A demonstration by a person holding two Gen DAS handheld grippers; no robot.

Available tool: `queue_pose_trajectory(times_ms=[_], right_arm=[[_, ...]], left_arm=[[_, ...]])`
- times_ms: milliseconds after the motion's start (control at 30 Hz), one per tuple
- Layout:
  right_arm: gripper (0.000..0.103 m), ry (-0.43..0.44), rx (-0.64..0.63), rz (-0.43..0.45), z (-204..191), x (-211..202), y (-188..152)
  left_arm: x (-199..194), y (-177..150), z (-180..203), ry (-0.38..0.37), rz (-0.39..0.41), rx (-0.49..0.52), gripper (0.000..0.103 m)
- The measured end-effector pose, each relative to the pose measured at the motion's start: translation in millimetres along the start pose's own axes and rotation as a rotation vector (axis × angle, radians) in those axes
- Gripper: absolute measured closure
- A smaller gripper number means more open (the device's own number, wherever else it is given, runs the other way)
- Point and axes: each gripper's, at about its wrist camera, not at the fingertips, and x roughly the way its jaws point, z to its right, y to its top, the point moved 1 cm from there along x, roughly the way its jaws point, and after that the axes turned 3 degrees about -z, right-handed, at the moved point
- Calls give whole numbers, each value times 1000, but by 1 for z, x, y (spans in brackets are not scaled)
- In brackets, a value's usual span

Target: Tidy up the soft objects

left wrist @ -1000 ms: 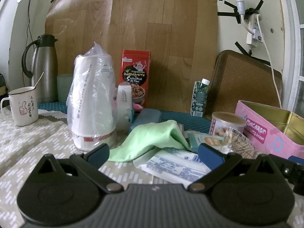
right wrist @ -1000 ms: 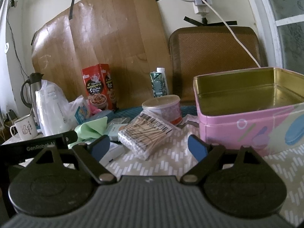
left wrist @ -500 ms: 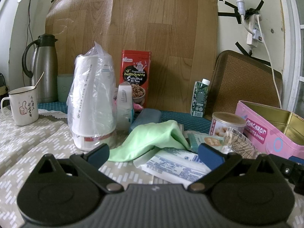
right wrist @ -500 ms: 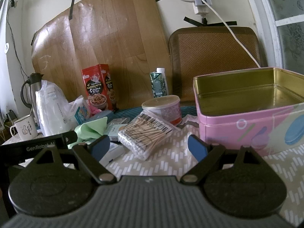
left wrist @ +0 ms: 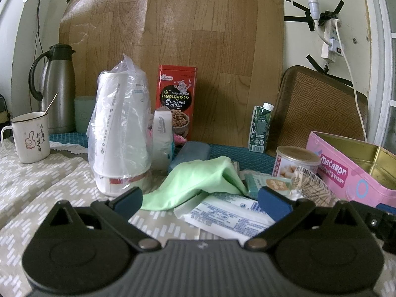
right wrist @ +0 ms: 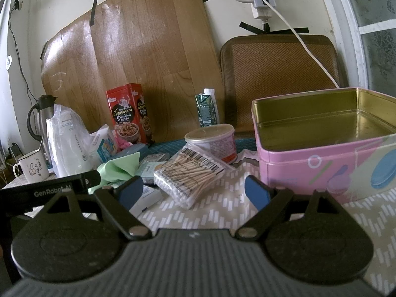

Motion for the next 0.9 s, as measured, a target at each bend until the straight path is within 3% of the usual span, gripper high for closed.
queue_pose_trajectory(times_ms=[433, 633, 800, 900], right_arm=[[12, 3, -8, -10, 0, 1, 0], [12, 9, -42, -34, -6, 3, -1], [17, 38, -192, -79, -31, 9, -2], [24, -2, -301, -121, -44, 26, 0]], left_arm=[[-1, 1, -1, 2, -5, -8, 0], [-1, 2, -14, -55, -24, -55, 0], [-1, 3, -34, -93, -24, -168, 0], [4, 3, -38, -100, -45, -192, 0]])
